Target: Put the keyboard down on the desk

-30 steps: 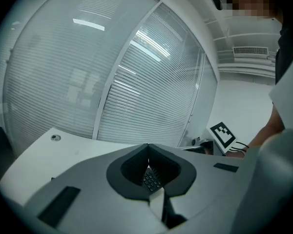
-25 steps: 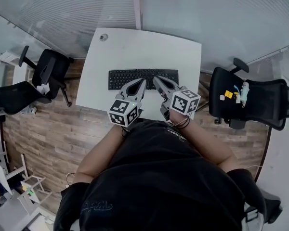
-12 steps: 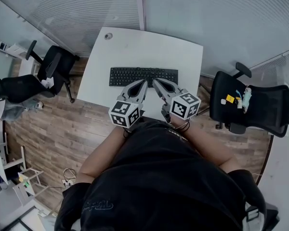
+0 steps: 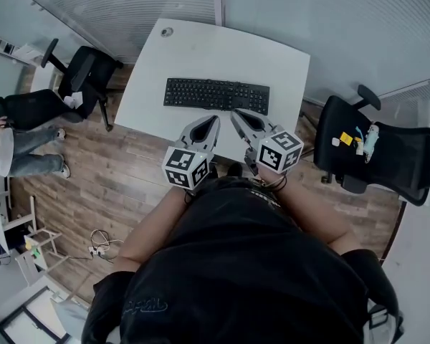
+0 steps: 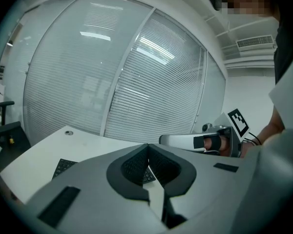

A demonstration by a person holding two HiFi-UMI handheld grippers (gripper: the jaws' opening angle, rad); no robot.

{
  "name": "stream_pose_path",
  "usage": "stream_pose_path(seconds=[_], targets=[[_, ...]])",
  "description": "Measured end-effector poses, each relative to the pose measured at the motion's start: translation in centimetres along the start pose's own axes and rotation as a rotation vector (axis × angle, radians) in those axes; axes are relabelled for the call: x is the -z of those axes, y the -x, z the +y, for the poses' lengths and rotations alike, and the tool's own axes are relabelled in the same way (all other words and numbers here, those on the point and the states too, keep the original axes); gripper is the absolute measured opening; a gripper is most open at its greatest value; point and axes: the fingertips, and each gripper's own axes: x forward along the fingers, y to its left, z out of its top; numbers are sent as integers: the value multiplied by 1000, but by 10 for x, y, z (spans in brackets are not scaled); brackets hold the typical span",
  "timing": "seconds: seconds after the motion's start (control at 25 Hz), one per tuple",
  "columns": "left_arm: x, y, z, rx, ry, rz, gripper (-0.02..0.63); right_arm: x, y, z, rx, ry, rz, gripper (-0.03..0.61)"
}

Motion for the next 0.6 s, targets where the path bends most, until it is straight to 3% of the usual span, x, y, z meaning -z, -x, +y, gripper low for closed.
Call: stream_pose_path(seconds=[0.28, 0.6], targets=[[5, 15, -7, 19, -54, 5, 15, 9, 1, 20, -37, 93, 40, 21], [2, 31, 9, 49, -27, -21, 15, 11, -11, 37, -30, 149, 73, 22]])
